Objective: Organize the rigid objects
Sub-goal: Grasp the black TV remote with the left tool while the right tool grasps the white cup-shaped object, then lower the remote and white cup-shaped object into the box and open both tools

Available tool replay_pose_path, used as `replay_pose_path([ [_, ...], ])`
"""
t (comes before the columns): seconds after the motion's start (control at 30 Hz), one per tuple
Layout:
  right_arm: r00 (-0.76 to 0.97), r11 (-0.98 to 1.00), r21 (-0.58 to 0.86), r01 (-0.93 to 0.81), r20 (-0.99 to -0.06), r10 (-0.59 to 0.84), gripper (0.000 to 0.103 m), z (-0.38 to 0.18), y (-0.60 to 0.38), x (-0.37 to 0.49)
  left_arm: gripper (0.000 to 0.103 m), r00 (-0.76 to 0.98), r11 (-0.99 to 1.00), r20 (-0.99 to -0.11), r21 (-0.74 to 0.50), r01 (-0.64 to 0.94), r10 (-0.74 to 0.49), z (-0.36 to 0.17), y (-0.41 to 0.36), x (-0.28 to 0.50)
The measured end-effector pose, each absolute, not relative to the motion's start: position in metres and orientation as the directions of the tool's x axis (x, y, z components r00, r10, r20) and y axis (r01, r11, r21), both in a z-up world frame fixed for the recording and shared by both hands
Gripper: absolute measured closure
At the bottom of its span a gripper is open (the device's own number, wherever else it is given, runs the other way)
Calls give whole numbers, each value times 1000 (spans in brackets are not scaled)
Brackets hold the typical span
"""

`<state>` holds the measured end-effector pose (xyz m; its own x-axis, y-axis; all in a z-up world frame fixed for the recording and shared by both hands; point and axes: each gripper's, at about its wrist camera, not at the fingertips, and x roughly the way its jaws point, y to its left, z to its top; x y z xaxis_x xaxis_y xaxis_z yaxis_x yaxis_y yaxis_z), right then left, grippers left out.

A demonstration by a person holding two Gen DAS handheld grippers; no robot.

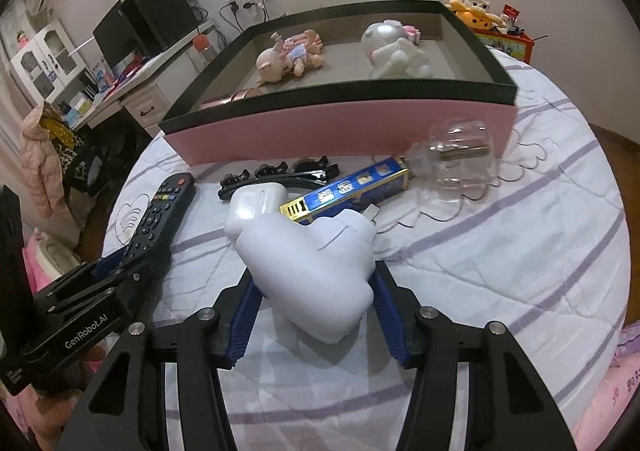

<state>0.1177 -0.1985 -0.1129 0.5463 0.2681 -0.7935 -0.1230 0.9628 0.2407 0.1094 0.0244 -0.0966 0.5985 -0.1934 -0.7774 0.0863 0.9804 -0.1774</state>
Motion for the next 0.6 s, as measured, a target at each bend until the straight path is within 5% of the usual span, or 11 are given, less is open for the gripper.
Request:
replay_pose_path([
  [0.6, 684, 971, 194, -137, -691, 234, 48, -21, -227, 129, 59, 690, 969, -680, -182, 169, -248, -7, 16, 122],
])
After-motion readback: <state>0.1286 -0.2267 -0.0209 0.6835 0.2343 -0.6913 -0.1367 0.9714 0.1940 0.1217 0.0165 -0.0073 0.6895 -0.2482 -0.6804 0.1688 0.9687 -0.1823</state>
